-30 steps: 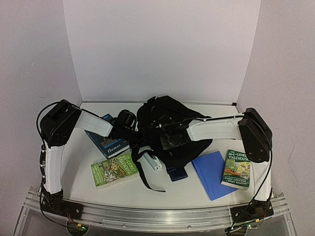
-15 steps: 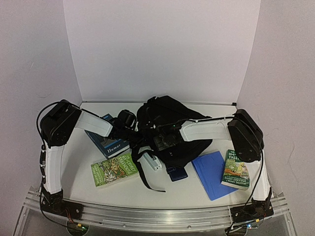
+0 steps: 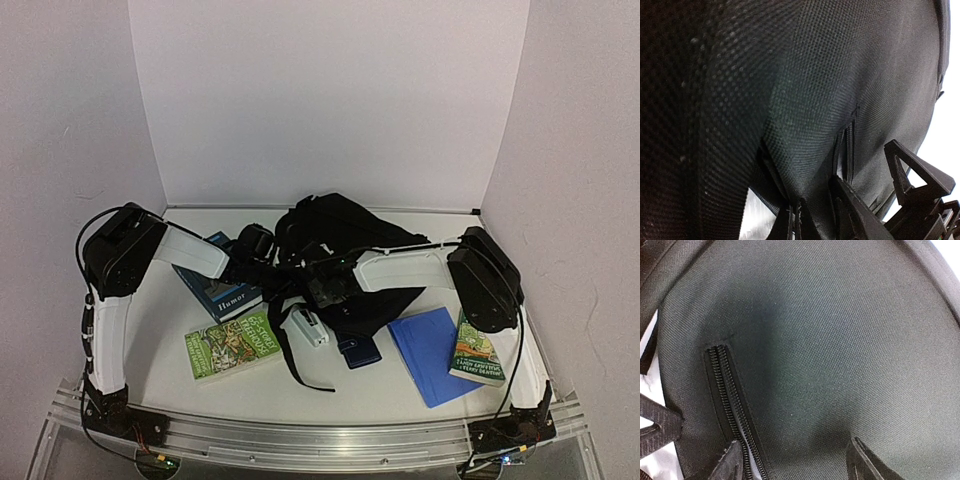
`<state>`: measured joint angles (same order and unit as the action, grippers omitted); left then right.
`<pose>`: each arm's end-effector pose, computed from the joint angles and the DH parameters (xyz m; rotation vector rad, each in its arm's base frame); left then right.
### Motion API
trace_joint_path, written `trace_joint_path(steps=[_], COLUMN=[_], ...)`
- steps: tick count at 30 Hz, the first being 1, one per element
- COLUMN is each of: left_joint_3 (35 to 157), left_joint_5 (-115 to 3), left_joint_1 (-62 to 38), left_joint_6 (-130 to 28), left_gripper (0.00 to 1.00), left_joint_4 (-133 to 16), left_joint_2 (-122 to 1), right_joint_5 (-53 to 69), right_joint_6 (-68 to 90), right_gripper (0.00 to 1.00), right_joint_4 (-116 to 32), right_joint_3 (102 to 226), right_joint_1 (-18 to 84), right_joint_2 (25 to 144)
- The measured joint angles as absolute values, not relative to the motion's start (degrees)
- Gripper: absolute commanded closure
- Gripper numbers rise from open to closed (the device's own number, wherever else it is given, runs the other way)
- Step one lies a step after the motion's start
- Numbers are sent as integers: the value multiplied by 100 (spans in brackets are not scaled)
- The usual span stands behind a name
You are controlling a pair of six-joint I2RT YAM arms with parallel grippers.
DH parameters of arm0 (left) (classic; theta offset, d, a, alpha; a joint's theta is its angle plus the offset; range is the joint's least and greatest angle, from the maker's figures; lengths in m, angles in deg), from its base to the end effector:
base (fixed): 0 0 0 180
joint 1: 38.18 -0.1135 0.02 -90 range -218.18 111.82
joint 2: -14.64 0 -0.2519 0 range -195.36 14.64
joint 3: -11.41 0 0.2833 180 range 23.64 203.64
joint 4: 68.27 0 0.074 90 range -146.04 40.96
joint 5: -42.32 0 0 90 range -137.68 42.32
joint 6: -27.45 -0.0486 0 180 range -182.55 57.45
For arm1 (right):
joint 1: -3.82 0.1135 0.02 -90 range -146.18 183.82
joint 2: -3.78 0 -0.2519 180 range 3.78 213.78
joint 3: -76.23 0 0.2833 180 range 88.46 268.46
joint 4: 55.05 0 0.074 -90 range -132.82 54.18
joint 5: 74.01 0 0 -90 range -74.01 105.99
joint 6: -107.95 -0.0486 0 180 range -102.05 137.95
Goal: Pack the student bag
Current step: Pick up the personal item from the center of the board.
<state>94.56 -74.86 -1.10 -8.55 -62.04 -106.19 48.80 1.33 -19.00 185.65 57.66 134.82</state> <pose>0.3518 -0.2937 0.0753 -0.1192 2.6366 -1.2417 0.3223 0.3964 0.1021 -0.5620 2.2996 -0.1728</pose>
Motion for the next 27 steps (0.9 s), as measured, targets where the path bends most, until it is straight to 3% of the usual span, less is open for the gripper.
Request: trace_joint_path(steps=[6,14,27], left_joint_3=[9457,9488,9488], left_joint_5=[-7452,-7448,-7464], left_joint_1=[-110,-108,-112], left_joint_6=[-853,-850,-850], left_gripper=[100,100,100], left_joint_4=[-6271,-6365,-6362], left_joint_2=[-10626,-10661,-10661], right_joint_5=[4897,4380,3130], right_joint_6=[100,-24,85], right_gripper=[34,50,47], right_joint_4=[-1948,-2082,-2240], right_joint_3=[18565,18496,18166], right_joint_1=[5708,5520,4850], right_joint_2=[13482,13422,12997])
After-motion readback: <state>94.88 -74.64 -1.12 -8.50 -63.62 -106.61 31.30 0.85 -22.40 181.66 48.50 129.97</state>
